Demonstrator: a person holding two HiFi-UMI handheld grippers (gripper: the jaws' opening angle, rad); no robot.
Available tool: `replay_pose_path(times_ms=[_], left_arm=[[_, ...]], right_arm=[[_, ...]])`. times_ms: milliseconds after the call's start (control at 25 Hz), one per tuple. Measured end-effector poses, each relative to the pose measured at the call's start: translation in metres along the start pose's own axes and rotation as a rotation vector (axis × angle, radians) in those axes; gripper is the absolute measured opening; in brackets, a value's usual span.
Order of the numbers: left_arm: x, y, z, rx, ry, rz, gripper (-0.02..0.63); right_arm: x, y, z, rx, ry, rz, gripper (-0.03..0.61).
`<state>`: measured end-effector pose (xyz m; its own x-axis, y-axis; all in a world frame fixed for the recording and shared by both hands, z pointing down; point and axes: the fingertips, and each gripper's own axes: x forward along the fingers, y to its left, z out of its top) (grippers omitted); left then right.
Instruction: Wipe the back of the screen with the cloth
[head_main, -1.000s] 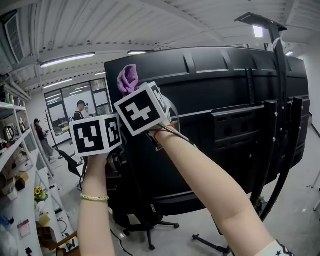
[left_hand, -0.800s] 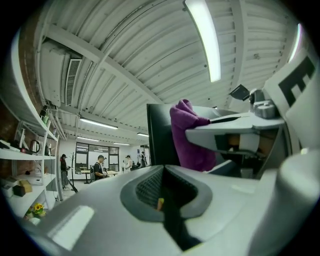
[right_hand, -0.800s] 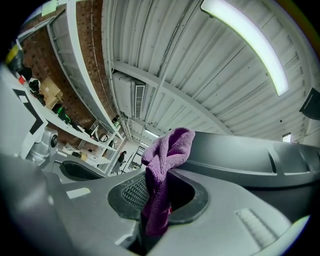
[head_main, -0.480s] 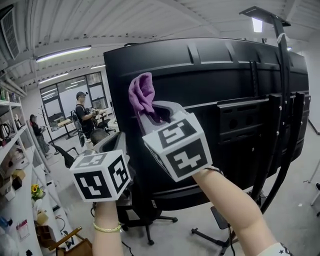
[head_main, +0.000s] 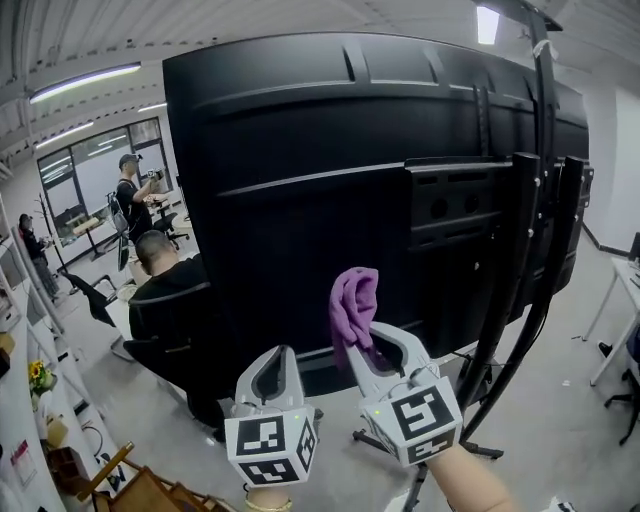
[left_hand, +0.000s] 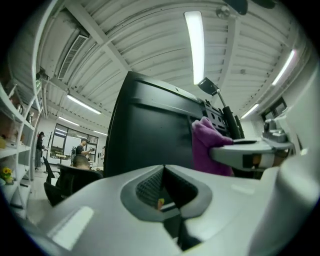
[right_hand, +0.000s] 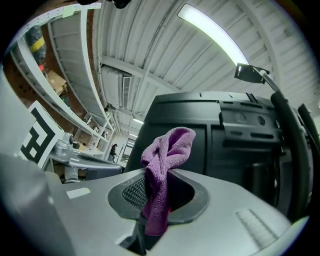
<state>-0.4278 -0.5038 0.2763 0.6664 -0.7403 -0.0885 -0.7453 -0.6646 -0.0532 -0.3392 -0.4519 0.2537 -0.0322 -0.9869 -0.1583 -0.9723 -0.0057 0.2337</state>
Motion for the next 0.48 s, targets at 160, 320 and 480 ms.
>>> replay_pose_path(times_ms=[160,320,480], left_arm=[[-0.014,-0.009,-0.038,-0.038,-0.002,-0.004,0.008],[-0.022,-0.012,-0.063,-0.068,0.033,-0.020,0.008],[-0.023,-0.011,-0.073,-0.081,0.057,-0.024,0.008]], right_arm=[[-0.020,0.014,-0.056,0.008,0.080,-0.011,0.069],[-0.030,0.019,-0.085,0.032,0.119,-0.027,0.069],[-0.032,0.016,-0.096,0.055,0.135,-0.042,0.067]])
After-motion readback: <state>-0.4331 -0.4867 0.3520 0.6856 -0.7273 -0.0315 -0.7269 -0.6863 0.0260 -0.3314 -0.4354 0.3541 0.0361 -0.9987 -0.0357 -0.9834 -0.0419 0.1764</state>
